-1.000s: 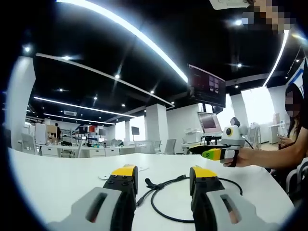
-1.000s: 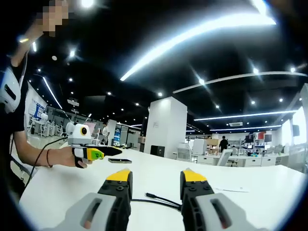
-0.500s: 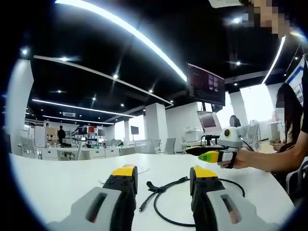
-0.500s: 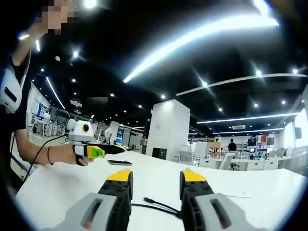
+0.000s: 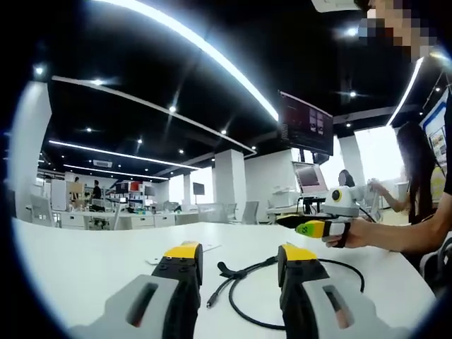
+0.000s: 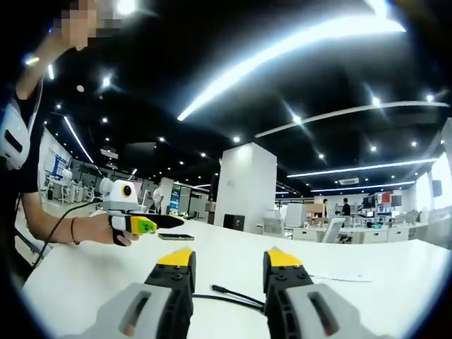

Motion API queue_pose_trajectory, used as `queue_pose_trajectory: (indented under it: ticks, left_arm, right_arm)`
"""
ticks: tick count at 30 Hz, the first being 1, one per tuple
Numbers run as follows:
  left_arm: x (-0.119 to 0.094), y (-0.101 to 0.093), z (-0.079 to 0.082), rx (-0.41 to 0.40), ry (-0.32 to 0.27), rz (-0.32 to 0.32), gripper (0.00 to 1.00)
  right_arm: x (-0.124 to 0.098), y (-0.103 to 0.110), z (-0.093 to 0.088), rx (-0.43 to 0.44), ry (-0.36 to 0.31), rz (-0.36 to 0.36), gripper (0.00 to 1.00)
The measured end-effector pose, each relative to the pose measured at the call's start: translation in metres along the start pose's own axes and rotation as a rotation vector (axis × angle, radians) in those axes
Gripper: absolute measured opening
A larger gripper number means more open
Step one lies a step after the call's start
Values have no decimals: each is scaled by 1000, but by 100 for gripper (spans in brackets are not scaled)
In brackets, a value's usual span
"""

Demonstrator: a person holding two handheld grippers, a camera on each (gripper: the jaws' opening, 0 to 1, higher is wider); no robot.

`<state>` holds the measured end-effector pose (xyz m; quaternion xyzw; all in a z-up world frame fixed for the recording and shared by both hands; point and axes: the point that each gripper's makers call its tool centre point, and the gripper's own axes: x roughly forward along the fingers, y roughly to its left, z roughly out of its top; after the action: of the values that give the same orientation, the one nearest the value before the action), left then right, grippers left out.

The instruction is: Find the charging cable on the desk, coil it up and secure with Velcro.

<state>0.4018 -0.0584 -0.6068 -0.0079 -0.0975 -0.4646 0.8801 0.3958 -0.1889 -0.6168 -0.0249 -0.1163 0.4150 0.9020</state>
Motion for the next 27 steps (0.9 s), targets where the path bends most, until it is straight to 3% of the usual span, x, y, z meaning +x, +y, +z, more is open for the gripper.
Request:
queue_pose_trajectory:
  ticks: [27]
  left_arm:
    - [5, -3, -3, -10, 6, -14, 41]
  right_arm:
    - [-2, -9, 1, 19, -9, 1, 39]
